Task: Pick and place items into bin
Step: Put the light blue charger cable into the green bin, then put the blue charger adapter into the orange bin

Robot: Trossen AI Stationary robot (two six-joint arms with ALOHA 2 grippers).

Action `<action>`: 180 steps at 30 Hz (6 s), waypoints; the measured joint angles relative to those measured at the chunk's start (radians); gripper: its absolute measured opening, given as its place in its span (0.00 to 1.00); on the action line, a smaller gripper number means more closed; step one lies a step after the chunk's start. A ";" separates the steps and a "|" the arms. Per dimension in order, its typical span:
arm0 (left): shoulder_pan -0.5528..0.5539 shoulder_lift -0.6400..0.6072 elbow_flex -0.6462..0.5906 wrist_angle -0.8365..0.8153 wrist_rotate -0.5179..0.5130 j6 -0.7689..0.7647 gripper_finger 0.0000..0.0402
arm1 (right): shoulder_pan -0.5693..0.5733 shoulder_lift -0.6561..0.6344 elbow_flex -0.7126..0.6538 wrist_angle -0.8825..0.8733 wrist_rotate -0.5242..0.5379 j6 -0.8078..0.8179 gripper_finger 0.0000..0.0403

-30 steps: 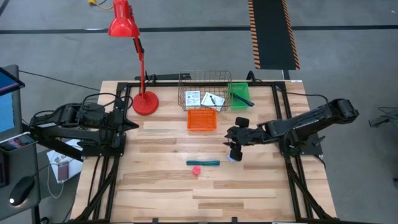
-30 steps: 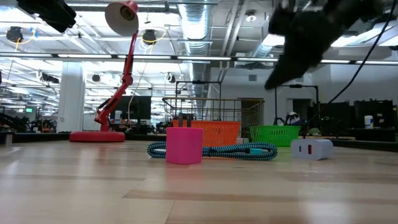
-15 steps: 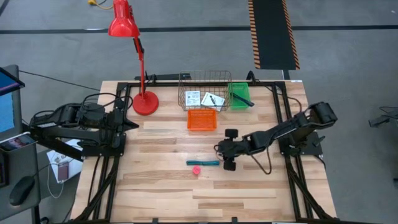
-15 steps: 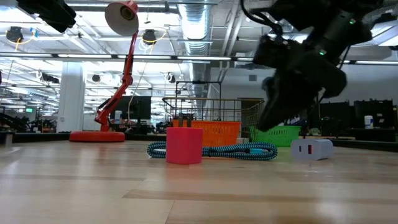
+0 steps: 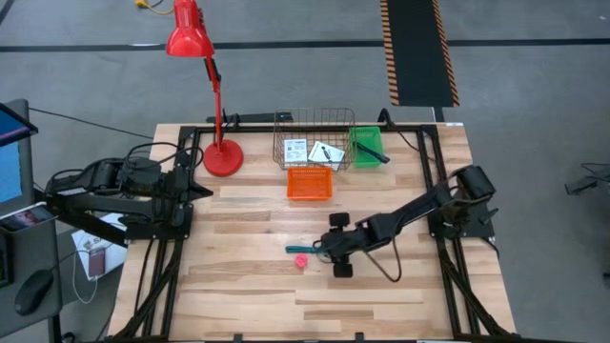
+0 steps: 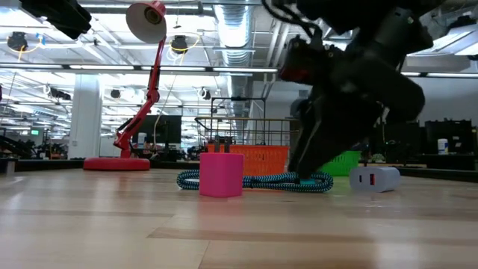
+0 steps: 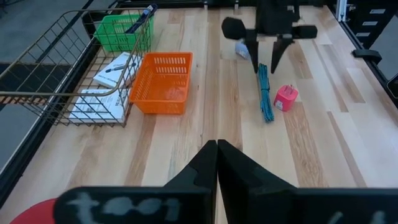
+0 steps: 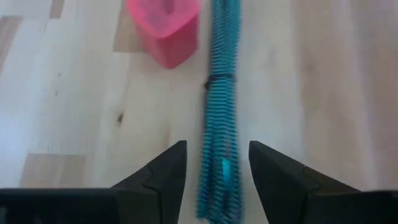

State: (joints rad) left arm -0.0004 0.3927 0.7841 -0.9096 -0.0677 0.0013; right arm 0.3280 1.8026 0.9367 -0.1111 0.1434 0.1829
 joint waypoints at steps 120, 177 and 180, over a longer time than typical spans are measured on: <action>0.000 0.000 0.000 0.000 0.000 0.000 0.00 | -0.239 -0.318 0.187 -0.956 -0.016 -0.375 0.39; 0.000 0.000 0.000 0.000 0.000 0.001 0.00 | -0.039 0.053 0.349 -0.786 0.106 -0.388 0.46; 0.000 0.000 0.000 0.000 0.000 -0.006 0.00 | -0.063 0.052 0.426 -0.789 0.160 -0.457 0.46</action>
State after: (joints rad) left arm -0.0002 0.3927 0.7840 -0.9096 -0.0676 -0.0049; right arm 0.2649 1.8548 1.3623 -0.9006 0.3035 -0.2741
